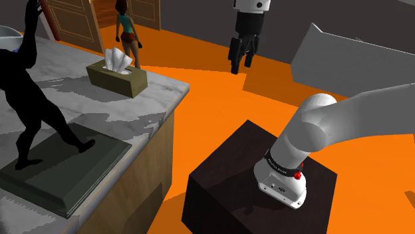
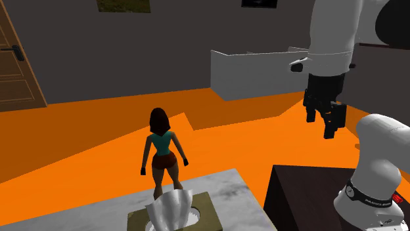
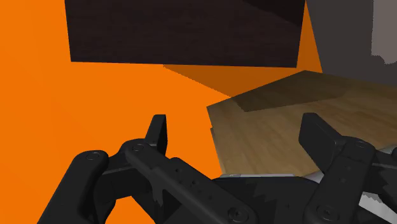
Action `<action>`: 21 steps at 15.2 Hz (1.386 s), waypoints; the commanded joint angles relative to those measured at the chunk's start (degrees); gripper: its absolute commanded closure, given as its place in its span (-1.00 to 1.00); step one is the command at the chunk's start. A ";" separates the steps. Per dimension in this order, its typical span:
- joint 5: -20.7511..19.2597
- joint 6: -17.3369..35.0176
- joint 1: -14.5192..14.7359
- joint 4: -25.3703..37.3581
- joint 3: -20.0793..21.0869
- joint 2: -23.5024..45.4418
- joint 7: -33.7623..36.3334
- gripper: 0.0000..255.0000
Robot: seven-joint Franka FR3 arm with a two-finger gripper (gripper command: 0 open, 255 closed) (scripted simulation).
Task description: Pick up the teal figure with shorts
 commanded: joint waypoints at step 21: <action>6.14 35.39 3.43 16.14 2.23 27.33 -5.36 -1.00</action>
